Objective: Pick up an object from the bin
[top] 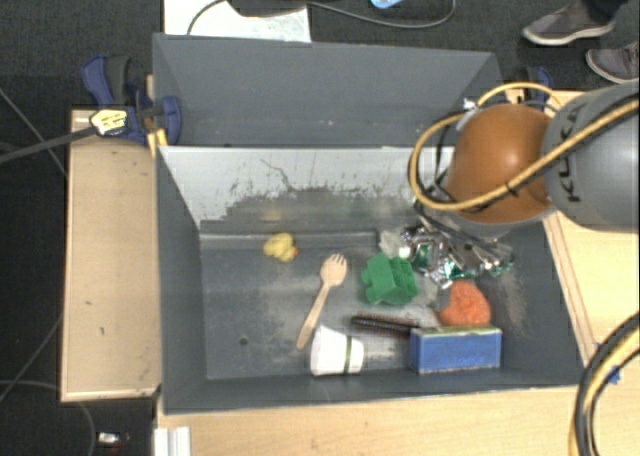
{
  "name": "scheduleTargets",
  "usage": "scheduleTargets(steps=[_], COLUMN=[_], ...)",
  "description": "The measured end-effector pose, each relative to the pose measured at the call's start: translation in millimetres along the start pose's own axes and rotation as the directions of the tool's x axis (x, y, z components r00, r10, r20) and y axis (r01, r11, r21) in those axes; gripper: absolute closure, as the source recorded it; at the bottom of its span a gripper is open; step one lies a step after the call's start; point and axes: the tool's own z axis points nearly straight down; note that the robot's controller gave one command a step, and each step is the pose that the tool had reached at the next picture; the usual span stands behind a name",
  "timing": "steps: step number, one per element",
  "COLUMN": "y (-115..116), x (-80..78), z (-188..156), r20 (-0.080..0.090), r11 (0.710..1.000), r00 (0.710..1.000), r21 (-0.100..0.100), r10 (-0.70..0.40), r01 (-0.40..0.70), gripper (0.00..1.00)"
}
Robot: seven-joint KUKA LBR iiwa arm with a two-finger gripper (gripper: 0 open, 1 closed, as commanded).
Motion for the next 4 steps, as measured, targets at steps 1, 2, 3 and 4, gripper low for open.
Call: scheduleTargets(steps=[1,2,3,4], y=[7.2,29.7,37.4,20.8], x=[9.4,9.2,9.1,6.3], z=[16.3,28.4,30.1,35.0], r20=[-0.002,0.000,0.002,0.004], r11=[0.971,0.940,0.969,0.993], r00=[0.971,0.940,0.969,0.993], r21=[0.000,-0.001,-0.002,0.000], r10=[0.238,0.342,0.249,0.117], r01=[-0.238,-0.342,-0.249,-0.117], gripper=[0.00,0.00,0.00,0.00])
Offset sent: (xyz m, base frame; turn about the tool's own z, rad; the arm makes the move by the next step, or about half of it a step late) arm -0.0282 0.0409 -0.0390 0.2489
